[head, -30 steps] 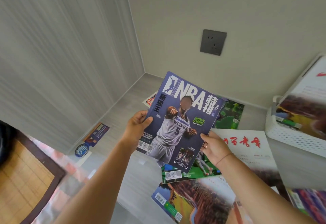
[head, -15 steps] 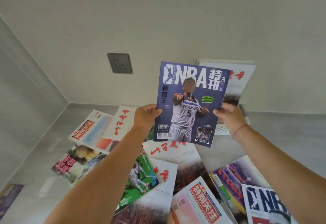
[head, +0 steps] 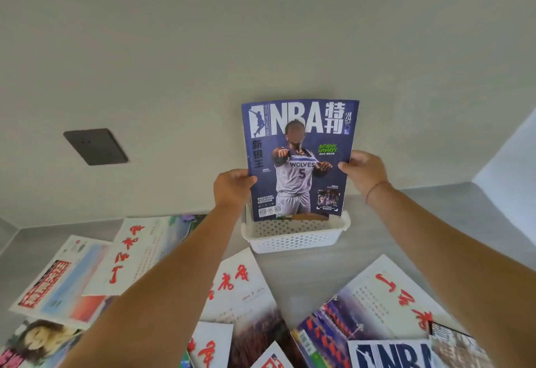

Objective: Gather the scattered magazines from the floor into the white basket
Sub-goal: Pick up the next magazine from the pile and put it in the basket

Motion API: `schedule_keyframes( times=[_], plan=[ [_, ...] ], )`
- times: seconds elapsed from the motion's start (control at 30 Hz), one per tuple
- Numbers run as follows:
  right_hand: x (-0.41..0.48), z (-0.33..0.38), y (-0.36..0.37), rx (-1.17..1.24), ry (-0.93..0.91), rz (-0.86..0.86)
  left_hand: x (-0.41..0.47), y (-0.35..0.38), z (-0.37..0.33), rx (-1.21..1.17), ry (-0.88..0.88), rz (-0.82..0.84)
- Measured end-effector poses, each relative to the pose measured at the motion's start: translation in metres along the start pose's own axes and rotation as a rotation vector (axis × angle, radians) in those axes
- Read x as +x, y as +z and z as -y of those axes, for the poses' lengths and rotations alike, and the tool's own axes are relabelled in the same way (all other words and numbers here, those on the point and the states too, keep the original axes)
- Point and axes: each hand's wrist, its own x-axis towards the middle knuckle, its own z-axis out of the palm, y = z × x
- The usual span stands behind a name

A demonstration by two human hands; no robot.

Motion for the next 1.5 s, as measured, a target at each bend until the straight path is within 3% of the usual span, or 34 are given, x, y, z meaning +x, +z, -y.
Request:
schedule_keyframes(
  times=[0.13, 0.4, 0.67, 1.03, 1.3, 1.5],
  plan=[
    [0.011, -0.029, 0.008, 0.024, 0.138, 0.015, 0.009, 0.012, 0.024, 0.056, -0.054, -0.008],
    [0.026, -0.045, 0.026, -0.013, 0.182, -0.047, 0.022, 0.026, 0.043, 0.152, -0.102, -0.129],
    [0.025, -0.038, 0.05, -0.278, 0.068, -0.032, 0.03, 0.033, 0.05, 0.302, -0.035, -0.112],
    [0.017, -0.037, 0.039, -0.25, 0.066, 0.084, 0.031, 0.022, 0.054, 0.189, -0.091, -0.06],
    [-0.019, -0.044, 0.033, -0.204, 0.151, 0.082, 0.007, -0.016, 0.067, 0.041, -0.151, -0.102],
    [-0.124, -0.053, 0.039, -0.174, -0.035, -0.039, -0.073, -0.091, 0.113, 0.178, -0.143, -0.104]
  ],
)
